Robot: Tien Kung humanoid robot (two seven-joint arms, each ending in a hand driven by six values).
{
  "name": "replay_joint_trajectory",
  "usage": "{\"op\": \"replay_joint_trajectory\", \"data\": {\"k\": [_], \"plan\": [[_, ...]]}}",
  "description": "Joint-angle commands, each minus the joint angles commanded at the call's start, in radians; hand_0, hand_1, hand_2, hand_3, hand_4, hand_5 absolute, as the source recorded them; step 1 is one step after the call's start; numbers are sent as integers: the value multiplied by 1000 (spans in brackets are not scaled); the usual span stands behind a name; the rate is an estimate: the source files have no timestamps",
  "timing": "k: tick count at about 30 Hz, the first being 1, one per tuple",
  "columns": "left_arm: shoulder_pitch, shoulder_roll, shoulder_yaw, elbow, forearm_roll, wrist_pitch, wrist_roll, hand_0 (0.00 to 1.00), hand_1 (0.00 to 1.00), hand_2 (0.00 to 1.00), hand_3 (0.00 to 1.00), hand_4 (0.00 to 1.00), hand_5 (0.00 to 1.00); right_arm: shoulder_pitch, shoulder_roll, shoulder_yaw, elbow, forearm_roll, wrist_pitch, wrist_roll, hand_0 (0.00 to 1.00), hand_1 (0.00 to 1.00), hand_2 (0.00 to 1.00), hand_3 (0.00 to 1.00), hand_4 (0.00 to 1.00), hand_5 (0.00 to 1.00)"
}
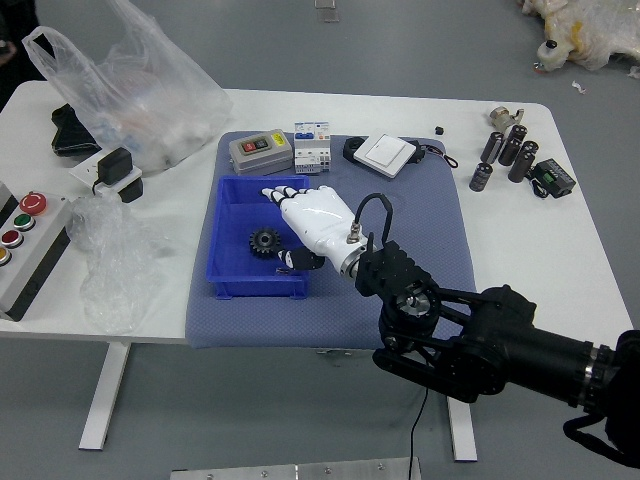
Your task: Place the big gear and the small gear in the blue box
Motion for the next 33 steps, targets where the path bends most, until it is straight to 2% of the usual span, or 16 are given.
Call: {"op": "replay_joint_trajectory", "data": {"k": [4,5,8,13,16,17,25,33], "plan": [[0,-2,1,0,-2,0,0,638,614,603,652,641,345,-20,-18,59,39,-10,-30,3,460,699,885,938,719,195],[0,-3,1,0,-2,0,-1,639,614,603,652,640,342,-29,-28,83,56,-13,-42,3,427,664,819,894,725,188],[1,-4,1,0,-3,0,-1,639,614,603,652,640,342,-53,-58,153,88,-27,-59,-3,427,664,819,894,725,188],[4,-3,-7,0,3,1,1,640,614,603,652,638,339,-94,-118,251,84,-13,-37,-18,412,640,787,880,730,173],[5,-3,-10,0,6,0,1,640,614,603,652,638,339,-117,-136,267,79,3,-26,-20,412,640,787,880,730,173],[5,-3,-11,0,7,0,1,639,614,601,651,635,338,-125,-139,270,77,7,-24,-20,417,638,784,815,757,183],[6,-3,-11,0,11,-2,1,639,614,602,650,633,335,-172,-126,248,42,48,-7,-10,410,631,775,793,780,207],[5,-3,-14,0,16,-3,2,639,614,600,650,633,336,-176,-113,210,-17,73,2,-6,406,610,743,769,782,210]]}}
